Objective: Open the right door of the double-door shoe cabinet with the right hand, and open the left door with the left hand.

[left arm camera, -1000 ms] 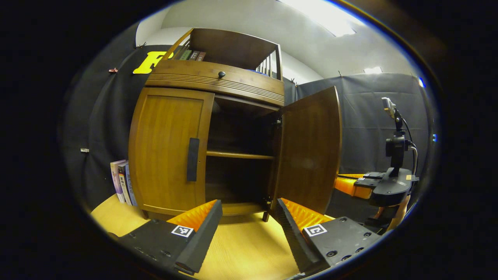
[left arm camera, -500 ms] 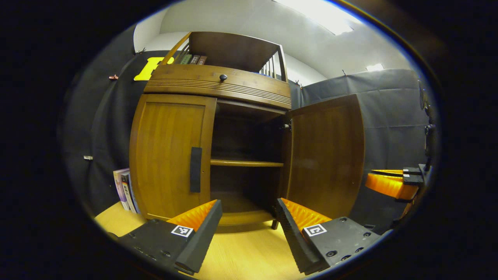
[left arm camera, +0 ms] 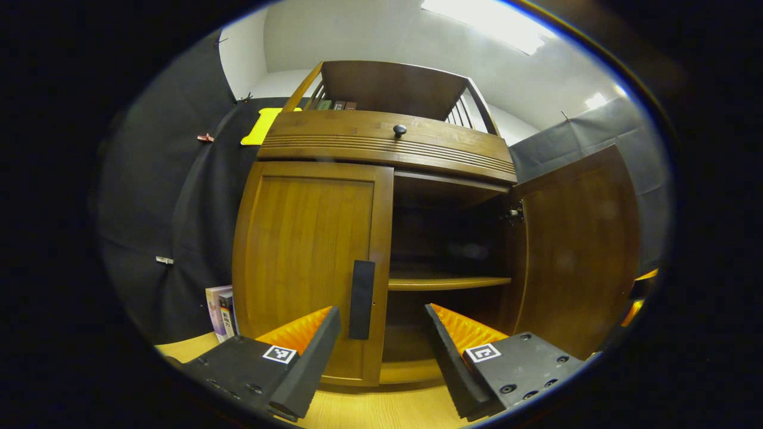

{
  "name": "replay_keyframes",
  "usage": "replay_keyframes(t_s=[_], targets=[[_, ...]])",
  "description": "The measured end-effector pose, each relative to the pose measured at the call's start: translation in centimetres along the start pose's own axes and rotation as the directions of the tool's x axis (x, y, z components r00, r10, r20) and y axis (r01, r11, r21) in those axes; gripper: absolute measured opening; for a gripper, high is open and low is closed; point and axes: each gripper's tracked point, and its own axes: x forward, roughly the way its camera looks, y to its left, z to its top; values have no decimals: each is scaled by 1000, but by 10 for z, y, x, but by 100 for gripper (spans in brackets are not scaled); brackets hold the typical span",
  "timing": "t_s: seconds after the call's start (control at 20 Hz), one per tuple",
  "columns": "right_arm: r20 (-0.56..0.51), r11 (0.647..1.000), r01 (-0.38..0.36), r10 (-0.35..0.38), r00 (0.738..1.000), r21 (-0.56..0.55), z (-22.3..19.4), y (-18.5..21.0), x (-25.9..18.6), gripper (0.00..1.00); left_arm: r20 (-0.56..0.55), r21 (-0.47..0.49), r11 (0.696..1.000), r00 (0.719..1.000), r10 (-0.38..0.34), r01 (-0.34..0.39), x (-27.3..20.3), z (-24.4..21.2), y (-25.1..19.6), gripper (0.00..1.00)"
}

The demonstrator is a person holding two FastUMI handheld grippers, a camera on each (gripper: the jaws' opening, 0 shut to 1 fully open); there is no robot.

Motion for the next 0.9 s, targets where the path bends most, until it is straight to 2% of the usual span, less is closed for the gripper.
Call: replay_keyframes(t_s=[0.3, 0.5, 0.7, 0.9], targets=[[-36, 999, -26, 25, 999, -24, -20, -2, 31, 97, -1, 33, 999, 999, 32, -32, 56, -16, 15, 88], [-63, 999, -39, 38, 997, -21, -31, -5, 43, 99, 12, 14, 998, 998, 55, -55, 78, -24, 28, 87], [-61, 998, -47, 44, 997, -43, -33, -5, 54, 97, 5, 41, 998, 998, 55, -55, 94, -33, 36, 87], [-69, 997, -56, 52, 996, -49, -39, -5, 58, 98, -13, 41, 998, 999, 42, -41, 106, -45, 38, 74]])
